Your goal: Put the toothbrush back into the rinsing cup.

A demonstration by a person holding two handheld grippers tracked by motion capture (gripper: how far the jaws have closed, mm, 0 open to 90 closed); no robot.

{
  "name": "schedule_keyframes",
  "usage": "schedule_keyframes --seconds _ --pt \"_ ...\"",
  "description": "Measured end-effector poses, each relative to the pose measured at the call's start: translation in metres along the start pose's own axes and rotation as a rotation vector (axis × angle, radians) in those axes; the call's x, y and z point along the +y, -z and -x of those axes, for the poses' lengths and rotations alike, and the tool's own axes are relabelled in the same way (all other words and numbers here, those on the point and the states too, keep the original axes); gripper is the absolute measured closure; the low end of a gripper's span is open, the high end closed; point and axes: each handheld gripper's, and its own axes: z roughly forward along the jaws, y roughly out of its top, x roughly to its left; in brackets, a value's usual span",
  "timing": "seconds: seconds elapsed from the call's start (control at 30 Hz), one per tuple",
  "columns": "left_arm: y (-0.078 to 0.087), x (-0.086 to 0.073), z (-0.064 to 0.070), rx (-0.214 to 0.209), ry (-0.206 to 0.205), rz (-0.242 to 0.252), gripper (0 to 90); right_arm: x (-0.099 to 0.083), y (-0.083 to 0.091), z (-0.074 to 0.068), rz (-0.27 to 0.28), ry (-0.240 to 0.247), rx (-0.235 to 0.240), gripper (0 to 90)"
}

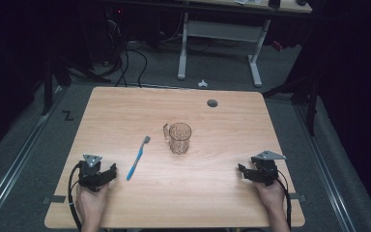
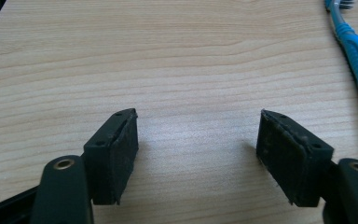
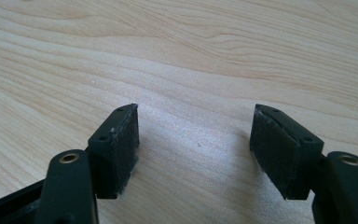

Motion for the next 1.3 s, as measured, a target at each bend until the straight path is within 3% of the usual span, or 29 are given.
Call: schedule_keyframes --seconds 0.23,0.4,0.57,0.67,0.8,0.9,1.13,1.3 --pt "-0.001 0.001 0.002 -0.013 -0.01 -0.011 22.2 0.0 0.0 0.0 0.0 0.003 0.0 33.3" --pt "-0.001 0.001 0.002 -0.01 -0.003 -0.009 22.4 0.0 0.0 0.0 0.0 0.003 0.001 33.3" --pt "-0.001 0.001 0.004 -0.02 -0.022 -0.015 21.0 0.0 0.0 0.0 -0.003 0.004 0.001 33.3" --pt "0.0 0.002 0.003 -0.026 -0.009 -0.024 22.2 0.0 0.0 0.0 -0.003 0.004 0.001 33.3" --pt "0.006 0.008 -0.001 -0.073 0.031 -0.026 26.6 0.0 0.0 0.0 -0.003 0.003 0.001 33.3" --pt "0.013 0.009 -0.002 -0.112 0.048 0.02 28.8 0.0 0.0 0.0 -0.003 0.004 0.0 33.3" --pt "0.017 0.011 0.005 -0.128 0.013 0.012 28.9 0.0 0.0 -0.001 -0.003 0.005 0.001 33.3" --pt "0.021 0.01 0.009 -0.155 0.018 0.024 28.5 0.0 0.0 -0.001 -0.004 0.006 0.002 33.3"
